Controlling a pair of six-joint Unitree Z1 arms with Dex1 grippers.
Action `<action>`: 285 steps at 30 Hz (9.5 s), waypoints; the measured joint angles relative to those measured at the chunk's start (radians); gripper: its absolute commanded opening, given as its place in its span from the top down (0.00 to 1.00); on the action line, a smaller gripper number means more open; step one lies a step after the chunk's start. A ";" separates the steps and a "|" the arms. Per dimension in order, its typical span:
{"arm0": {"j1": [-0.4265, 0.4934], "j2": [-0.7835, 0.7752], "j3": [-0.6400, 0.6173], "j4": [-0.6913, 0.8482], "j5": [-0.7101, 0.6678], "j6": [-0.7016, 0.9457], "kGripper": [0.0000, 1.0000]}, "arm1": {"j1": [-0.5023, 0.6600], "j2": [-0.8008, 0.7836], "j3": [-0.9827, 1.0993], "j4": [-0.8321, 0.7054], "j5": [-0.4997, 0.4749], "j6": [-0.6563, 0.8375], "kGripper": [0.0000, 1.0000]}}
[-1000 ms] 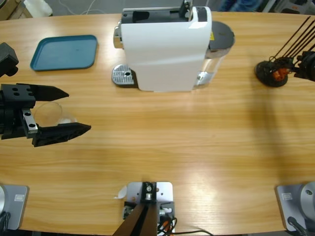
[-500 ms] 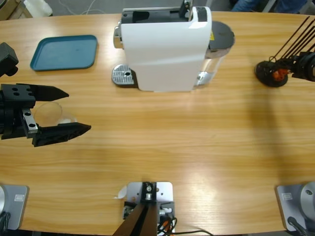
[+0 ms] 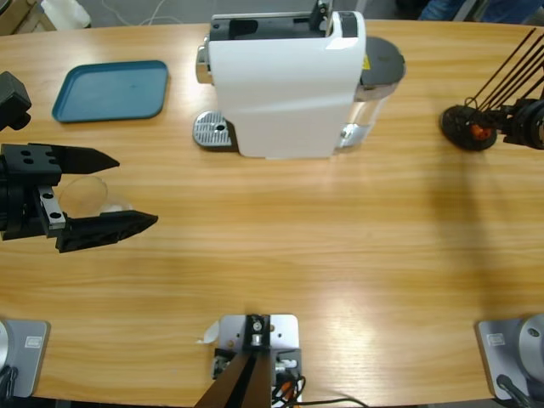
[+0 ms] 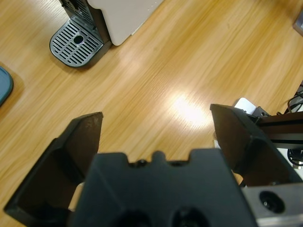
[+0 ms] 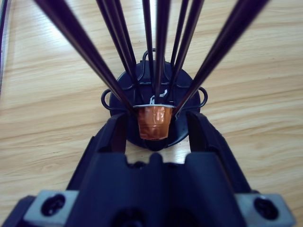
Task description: Pour coffee
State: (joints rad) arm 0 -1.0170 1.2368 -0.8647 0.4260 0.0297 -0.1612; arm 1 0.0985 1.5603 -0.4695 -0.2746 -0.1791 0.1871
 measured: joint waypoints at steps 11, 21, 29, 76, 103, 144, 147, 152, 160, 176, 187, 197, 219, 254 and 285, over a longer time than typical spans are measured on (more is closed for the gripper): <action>0.000 -0.007 0.000 0.000 0.000 0.000 0.02 | 0.000 0.000 0.000 0.000 0.000 -0.002 0.62; 0.000 -0.007 0.000 0.000 0.000 0.000 0.02 | 0.000 0.000 0.000 0.000 0.000 -0.006 0.84; 0.000 -0.007 0.000 0.000 0.000 0.000 0.02 | -0.002 -0.003 0.003 0.003 0.000 -0.013 0.86; 0.000 -0.013 0.012 -0.003 0.000 -0.007 0.02 | 0.002 -0.194 -0.127 0.237 0.002 -0.026 1.00; 0.000 -0.013 0.014 -0.028 0.000 -0.007 0.02 | 0.085 -0.384 -0.423 0.558 -0.071 -0.033 1.00; 0.011 -0.192 0.014 0.120 0.007 0.063 0.02 | 0.657 0.273 -1.198 0.861 0.504 -0.844 1.00; 0.011 -0.192 0.018 0.120 0.007 0.063 0.02 | 0.619 0.277 -1.198 0.845 0.495 -0.843 1.00; 0.011 -0.192 0.024 0.120 0.007 0.063 0.02 | 0.587 0.278 -1.214 0.802 0.508 -0.826 1.00; 0.011 -0.200 0.031 0.120 0.007 0.063 0.02 | 0.579 0.281 -1.198 0.785 0.543 -0.825 1.00; 0.011 -0.215 0.052 0.120 0.007 0.063 0.02 | 0.572 0.287 -1.128 0.749 0.564 -0.825 1.00; 0.011 -0.234 0.070 0.120 0.009 0.062 0.02 | 0.572 0.296 -1.128 0.747 0.556 -0.821 0.28; 0.011 -0.254 0.077 0.120 0.014 0.053 0.02 | 0.574 0.291 -1.105 0.746 0.499 -0.804 0.06; 0.013 -0.199 0.013 0.117 0.014 0.053 0.00 | 0.857 -0.073 -0.756 0.689 0.063 0.064 1.00; 0.040 -0.213 -0.010 0.117 0.014 0.051 0.01 | 0.710 0.089 -1.003 0.519 -0.086 0.338 1.00; 0.076 -0.213 0.007 0.117 0.014 0.051 0.01 | 0.783 0.248 -1.054 0.552 0.039 0.380 1.00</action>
State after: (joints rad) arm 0 -0.9407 1.0239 -0.8575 0.5431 0.0438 -0.1104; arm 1 0.8817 1.8082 -1.5232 0.2769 -0.1397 0.5671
